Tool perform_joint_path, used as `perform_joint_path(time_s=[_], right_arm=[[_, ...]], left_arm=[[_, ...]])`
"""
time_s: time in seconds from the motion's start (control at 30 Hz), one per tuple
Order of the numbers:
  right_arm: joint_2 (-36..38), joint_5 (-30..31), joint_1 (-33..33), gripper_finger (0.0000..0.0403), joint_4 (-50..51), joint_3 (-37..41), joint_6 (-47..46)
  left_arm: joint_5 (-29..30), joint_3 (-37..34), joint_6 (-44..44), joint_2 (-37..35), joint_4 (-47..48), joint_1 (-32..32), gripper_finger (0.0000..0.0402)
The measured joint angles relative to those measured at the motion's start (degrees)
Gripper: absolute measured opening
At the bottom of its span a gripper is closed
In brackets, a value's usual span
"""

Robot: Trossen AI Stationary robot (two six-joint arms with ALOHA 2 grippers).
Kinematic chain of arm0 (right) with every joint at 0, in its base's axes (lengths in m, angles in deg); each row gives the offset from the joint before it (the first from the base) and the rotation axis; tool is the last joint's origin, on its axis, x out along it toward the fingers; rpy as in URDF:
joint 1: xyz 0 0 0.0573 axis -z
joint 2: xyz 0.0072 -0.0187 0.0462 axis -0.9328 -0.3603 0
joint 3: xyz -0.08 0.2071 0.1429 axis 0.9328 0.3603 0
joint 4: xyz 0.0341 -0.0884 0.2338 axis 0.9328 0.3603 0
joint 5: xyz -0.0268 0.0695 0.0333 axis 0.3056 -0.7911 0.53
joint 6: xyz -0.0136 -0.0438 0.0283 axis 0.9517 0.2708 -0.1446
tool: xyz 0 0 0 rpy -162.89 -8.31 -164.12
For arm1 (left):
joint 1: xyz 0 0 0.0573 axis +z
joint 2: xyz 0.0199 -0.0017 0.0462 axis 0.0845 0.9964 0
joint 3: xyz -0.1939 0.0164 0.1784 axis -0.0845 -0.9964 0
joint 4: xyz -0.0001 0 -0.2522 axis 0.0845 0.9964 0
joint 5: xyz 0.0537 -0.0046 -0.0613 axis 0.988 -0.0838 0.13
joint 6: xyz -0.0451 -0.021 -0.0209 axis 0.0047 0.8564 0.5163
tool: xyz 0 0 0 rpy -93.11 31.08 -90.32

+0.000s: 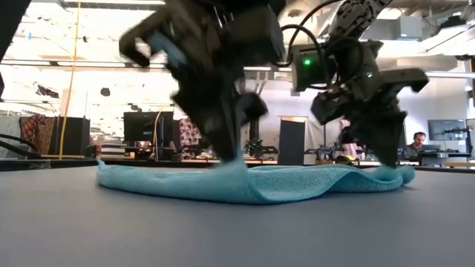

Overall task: Roll towel into tight, uniform cylinder
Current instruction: Fold the blue microfiber cloth

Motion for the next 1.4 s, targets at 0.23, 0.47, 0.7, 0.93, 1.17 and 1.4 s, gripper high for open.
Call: perform_joint_path(time_s=[0.23,0.47,0.7,0.93,1.17,1.4], right_arm=[[5.8,0.0,-1.2,0.0013,8.2,0.0,-1.1],[14.1,-2.8,-6.4,0.0013,10.4,0.0,-5.4],[22.6,-9.1,-9.0,0.0013,9.8,-3.1,-6.6],[28.1,-8.7,-5.3,0.0013,5.0,-19.4,-6.7],[23.6,4.9,-1.4,0.0013,11.7,-36.5,0.4],[14.3,22.9,8.4,0.0013,12.4,-43.0,13.7]], left_arm=[[12.6,-2.3,8.7,-11.5,4.6,-6.2,0.0000],[32.7,-9.4,30.5,-22.2,4.9,-17.0,0.0000],[53.9,-9.7,36.5,-28.9,-2.2,-25.2,0.0000],[71.4,-6.4,22.8,-36.6,-11.4,-25.2,0.0000],[74.0,-5.3,15.7,-43.1,-10.3,-18.0,0.0000],[62.2,-5.4,11.2,-48.5,0.1,-2.5,0.0000]])
